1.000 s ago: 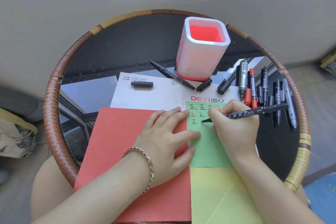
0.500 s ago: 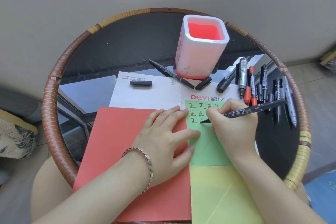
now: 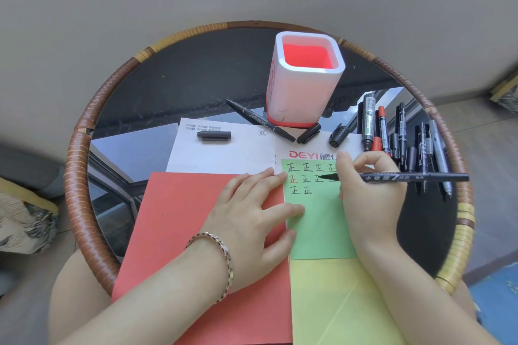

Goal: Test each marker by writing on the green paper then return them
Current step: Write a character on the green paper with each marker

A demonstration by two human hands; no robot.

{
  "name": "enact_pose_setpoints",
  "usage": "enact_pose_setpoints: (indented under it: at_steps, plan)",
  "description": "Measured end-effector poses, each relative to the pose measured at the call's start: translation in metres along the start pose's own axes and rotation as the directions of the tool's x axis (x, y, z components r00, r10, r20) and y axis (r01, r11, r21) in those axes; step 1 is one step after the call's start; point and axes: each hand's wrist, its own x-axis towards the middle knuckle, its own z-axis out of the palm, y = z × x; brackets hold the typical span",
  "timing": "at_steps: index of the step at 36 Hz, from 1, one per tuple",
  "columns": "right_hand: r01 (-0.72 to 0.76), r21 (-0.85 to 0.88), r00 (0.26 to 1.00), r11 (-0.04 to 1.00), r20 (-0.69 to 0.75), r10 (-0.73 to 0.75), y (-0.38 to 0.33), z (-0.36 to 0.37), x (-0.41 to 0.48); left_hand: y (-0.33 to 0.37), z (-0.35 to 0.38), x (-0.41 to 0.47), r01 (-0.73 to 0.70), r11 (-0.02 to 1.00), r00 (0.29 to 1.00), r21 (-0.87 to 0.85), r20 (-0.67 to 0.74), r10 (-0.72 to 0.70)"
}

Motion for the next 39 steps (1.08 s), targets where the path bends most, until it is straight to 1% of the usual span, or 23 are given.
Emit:
enact_pose_setpoints:
  at_steps: [2,5,10,12,14,17,18,20,22,23,26,28,30,32,34,36,37,39]
  plan:
    - [-0.01,0.056,1.0,0.998,0.008,0.01,0.0,-0.001,0.0,0.001,-0.001,0.0,-0.008,1.0,1.0,0.021,-0.005,0.009]
    - [0.009,0.069,0.998,0.998,0.056,-0.013,-0.004,-0.003,-0.002,0.003,-0.001,0.002,-0.026,0.997,1.0,0.079,-0.011,0.027]
    - [-0.02,0.034,0.971,0.999,0.237,0.011,-0.011,-0.019,0.001,0.009,0.002,0.01,-0.055,0.989,0.998,0.138,-0.013,0.057]
    - [0.059,-0.055,0.956,0.997,0.29,-0.04,-0.013,-0.03,0.002,0.011,0.005,0.013,-0.067,0.985,0.997,0.156,-0.023,0.072]
    - [0.21,-0.2,0.94,0.957,0.312,-0.141,-0.019,-0.042,0.003,0.01,0.01,0.014,-0.08,0.986,0.996,0.148,-0.034,0.086]
    - [0.397,-0.369,0.889,0.84,0.382,-0.252,-0.021,-0.056,0.014,0.008,0.015,0.014,-0.089,0.989,0.995,0.118,-0.037,0.094]
    - [0.465,-0.427,0.861,0.776,0.424,-0.283,-0.022,-0.058,0.02,0.008,0.015,0.014,-0.088,0.99,0.995,0.11,-0.035,0.092]
    - [0.576,-0.541,0.807,0.613,0.494,-0.322,-0.02,-0.059,0.035,0.007,0.014,0.014,-0.083,0.991,0.996,0.108,-0.025,0.086]
    - [0.634,-0.61,0.772,0.474,0.531,-0.349,-0.016,-0.056,0.05,0.008,0.013,0.014,-0.084,0.99,0.996,0.115,-0.008,0.086]
    - [0.649,-0.631,0.761,0.425,0.541,-0.359,-0.014,-0.052,0.056,0.009,0.013,0.013,-0.085,0.989,0.996,0.119,0.001,0.085]
    - [0.673,-0.674,0.736,0.304,0.575,-0.357,-0.005,-0.039,0.073,0.009,0.012,0.013,-0.077,0.991,0.997,0.111,0.02,0.075]
    - [0.685,-0.684,0.724,0.251,0.601,-0.338,0.0,-0.033,0.079,0.009,0.011,0.012,-0.073,0.992,0.997,0.099,0.03,0.07]
    - [0.688,-0.686,0.721,0.236,0.609,-0.332,0.004,-0.029,0.082,0.009,0.01,0.012,-0.07,0.994,0.997,0.089,0.035,0.067]
    - [0.679,-0.682,0.73,0.272,0.59,-0.344,0.004,-0.029,0.084,0.009,0.01,0.012,-0.067,0.995,0.997,0.078,0.034,0.064]
    - [0.639,-0.688,0.767,0.343,0.539,-0.348,-0.001,-0.032,0.088,0.009,0.01,0.013,-0.067,0.995,0.997,0.071,0.032,0.065]
    - [0.574,-0.705,0.818,0.417,0.479,-0.317,-0.007,-0.036,0.093,0.009,0.009,0.013,-0.069,0.995,0.997,0.069,0.03,0.067]
    - [0.543,-0.712,0.839,0.444,0.454,-0.299,-0.011,-0.038,0.096,0.008,0.009,0.013,-0.071,0.995,0.997,0.067,0.029,0.069]
    - [0.495,-0.734,0.869,0.465,0.422,-0.259,-0.016,-0.041,0.101,0.008,0.01,0.013,-0.071,0.996,0.997,0.06,0.026,0.069]
